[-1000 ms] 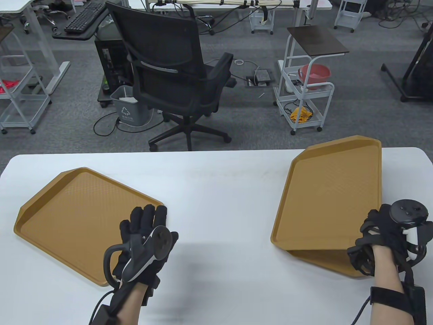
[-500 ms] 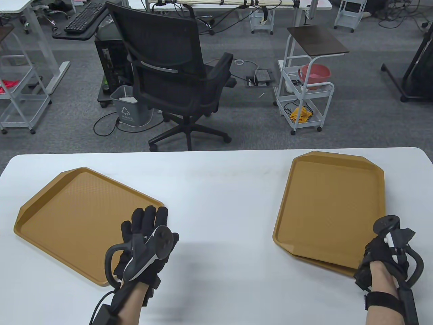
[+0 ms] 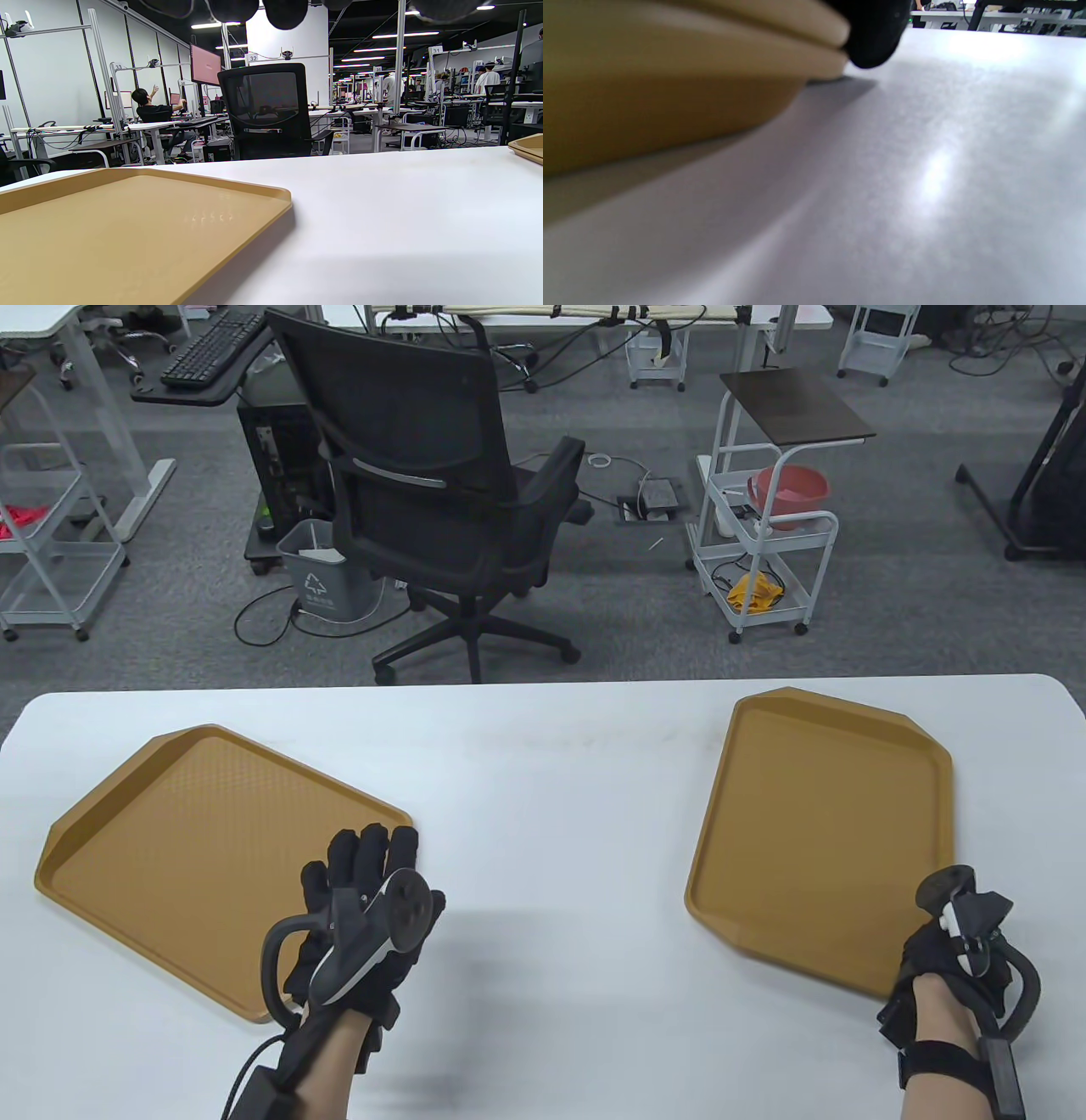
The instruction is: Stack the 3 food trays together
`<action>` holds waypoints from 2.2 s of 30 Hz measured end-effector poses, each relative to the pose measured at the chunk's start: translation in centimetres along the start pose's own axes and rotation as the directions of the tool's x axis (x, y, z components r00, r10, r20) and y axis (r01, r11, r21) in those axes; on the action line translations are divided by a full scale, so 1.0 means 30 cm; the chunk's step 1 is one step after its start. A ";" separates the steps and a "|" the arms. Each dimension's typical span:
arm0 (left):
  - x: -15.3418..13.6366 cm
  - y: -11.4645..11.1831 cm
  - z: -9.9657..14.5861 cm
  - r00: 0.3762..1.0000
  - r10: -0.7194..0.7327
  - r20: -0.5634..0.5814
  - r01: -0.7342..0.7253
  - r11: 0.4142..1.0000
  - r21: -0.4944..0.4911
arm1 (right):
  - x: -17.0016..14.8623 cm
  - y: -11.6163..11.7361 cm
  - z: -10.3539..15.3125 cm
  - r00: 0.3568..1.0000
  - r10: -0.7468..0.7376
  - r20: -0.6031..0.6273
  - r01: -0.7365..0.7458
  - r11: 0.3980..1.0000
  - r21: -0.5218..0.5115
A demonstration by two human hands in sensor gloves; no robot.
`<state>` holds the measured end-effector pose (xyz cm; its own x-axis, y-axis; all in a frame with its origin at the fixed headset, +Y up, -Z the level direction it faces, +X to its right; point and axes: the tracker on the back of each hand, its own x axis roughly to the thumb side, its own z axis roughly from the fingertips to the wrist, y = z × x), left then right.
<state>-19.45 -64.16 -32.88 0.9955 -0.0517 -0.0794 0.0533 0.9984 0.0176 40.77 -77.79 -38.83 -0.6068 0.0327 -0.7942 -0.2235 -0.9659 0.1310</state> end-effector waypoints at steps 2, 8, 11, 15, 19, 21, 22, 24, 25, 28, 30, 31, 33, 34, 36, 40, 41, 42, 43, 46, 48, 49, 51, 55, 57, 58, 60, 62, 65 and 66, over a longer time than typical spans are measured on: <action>-0.001 0.003 0.002 1.000 0.002 0.001 -0.002 1.000 0.004 | 0.013 -0.012 0.017 0.999 0.016 0.040 -0.015 1.000 -0.019; 0.000 0.009 0.004 1.000 0.009 0.005 -0.009 1.000 0.011 | 0.146 -0.119 0.169 0.930 0.007 0.367 0.028 0.996 -0.090; -0.002 0.012 0.005 1.000 0.013 0.008 -0.013 1.000 0.017 | 0.242 -0.193 0.332 0.800 -0.064 0.596 0.139 0.987 -0.081; -0.006 0.027 0.012 0.999 0.030 0.011 -0.030 0.999 0.036 | 0.332 -0.255 0.553 0.617 -0.060 0.785 0.193 0.978 -0.077; -0.005 0.041 0.021 0.999 0.046 0.019 -0.047 0.997 0.057 | 0.379 -0.277 0.729 0.478 -0.082 0.874 0.267 0.962 -0.056; -0.003 0.048 0.028 0.998 0.052 0.024 -0.054 0.996 0.069 | 0.393 -0.274 0.789 0.421 -0.112 0.900 0.297 0.955 -0.020; -0.001 0.051 0.030 0.998 0.052 0.025 -0.053 0.996 0.072 | 0.397 -0.272 0.804 0.405 -0.121 0.906 0.307 0.952 -0.010; 0.001 0.058 0.037 0.998 0.047 0.028 -0.049 0.995 0.085 | 0.406 -0.258 0.834 0.374 -0.142 0.916 0.327 0.945 0.013; 0.003 0.060 0.039 0.998 0.046 0.030 -0.049 0.995 0.089 | 0.410 -0.255 0.839 0.368 -0.144 0.919 0.329 0.944 0.016; 0.009 0.059 0.042 0.999 0.030 0.030 -0.032 0.994 0.100 | 0.413 -0.252 0.846 0.362 -0.133 0.923 0.297 0.955 0.021; 0.012 0.054 0.039 0.999 0.022 0.026 -0.025 0.995 0.100 | 0.408 -0.255 0.849 0.353 -0.142 0.925 0.310 0.950 0.028; 0.011 0.048 0.035 1.000 0.021 0.018 -0.023 0.995 0.097 | 0.404 -0.259 0.850 0.349 -0.145 0.926 0.310 0.950 0.032; -0.005 0.039 0.021 1.000 0.015 -0.002 -0.015 0.996 0.085 | 0.397 -0.266 0.852 0.344 -0.150 0.927 0.314 0.949 0.037; -0.019 0.034 0.015 1.000 0.018 -0.023 -0.016 0.997 0.080 | 0.392 -0.268 0.852 0.342 -0.153 0.927 0.317 0.948 0.040; -0.070 0.012 -0.003 0.996 0.040 -0.080 -0.036 0.997 0.061 | 0.381 -0.270 0.853 0.339 -0.157 0.928 0.315 0.948 0.045; -0.225 -0.069 -0.036 0.967 0.010 -0.255 -0.028 0.997 -0.067 | 0.353 -0.272 0.842 0.349 -0.126 0.929 0.297 0.955 0.018; -0.273 -0.097 -0.038 0.950 -0.004 -0.312 -0.027 0.995 -0.097 | 0.348 -0.273 0.837 0.354 -0.121 0.927 0.297 0.955 0.012; -0.304 -0.117 -0.039 0.938 -0.011 -0.345 -0.032 0.993 -0.117 | 0.346 -0.274 0.833 0.355 -0.122 0.927 0.297 0.955 0.012; -0.350 -0.148 -0.038 0.920 -0.014 -0.391 -0.047 0.988 -0.144 | 0.345 -0.275 0.829 0.355 -0.130 0.926 0.298 0.954 0.019; -0.461 -0.241 -0.026 0.856 -0.003 -0.516 -0.125 0.969 -0.213 | 0.347 -0.273 0.826 0.350 -0.145 0.925 0.293 0.955 0.039; -0.516 -0.299 -0.016 0.807 -0.040 -0.589 -0.132 0.961 -0.245 | 0.350 -0.271 0.828 0.350 -0.141 0.926 0.286 0.957 0.038; -0.542 -0.330 -0.011 0.782 -0.074 -0.619 -0.125 0.954 -0.271 | 0.352 -0.269 0.829 0.350 -0.137 0.927 0.282 0.959 0.035; -0.579 -0.377 -0.003 0.743 -0.099 -0.662 -0.151 0.939 -0.310 | 0.354 -0.265 0.831 0.351 -0.133 0.927 0.277 0.960 0.033; -0.632 -0.454 0.007 0.684 -0.053 -0.728 -0.263 0.912 -0.314 | 0.360 -0.255 0.828 0.362 -0.121 0.924 0.263 0.965 0.024; -0.645 -0.451 -0.004 0.691 -0.075 -0.719 -0.234 0.918 -0.321 | 0.364 -0.249 0.824 0.369 -0.120 0.922 0.254 0.967 0.024; -0.647 -0.450 -0.009 0.694 -0.054 -0.717 -0.255 0.914 -0.316 | 0.367 -0.246 0.822 0.372 -0.121 0.920 0.250 0.968 0.026; -0.644 -0.454 -0.013 0.669 0.003 -0.743 -0.292 0.921 -0.259 | 0.372 -0.240 0.820 0.374 -0.122 0.919 0.242 0.970 0.030; -0.640 -0.460 -0.016 0.645 0.034 -0.763 -0.305 0.927 -0.217 | 0.373 -0.237 0.816 0.377 -0.119 0.918 0.232 0.972 0.031; -0.646 -0.457 -0.014 0.617 0.069 -0.784 -0.343 0.920 -0.188 | 0.370 -0.233 0.808 0.385 -0.118 0.915 0.234 0.972 0.027; -0.652 -0.456 -0.011 0.599 0.099 -0.794 -0.372 0.913 -0.167 | 0.369 -0.232 0.806 0.387 -0.117 0.914 0.232 0.972 0.026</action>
<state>-39.69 -76.80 -31.91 0.5397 0.0851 -0.8376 -0.3351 0.9344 -0.1210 17.16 -64.50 -34.19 -0.9065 0.3607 0.2196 -0.3780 -0.9249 -0.0414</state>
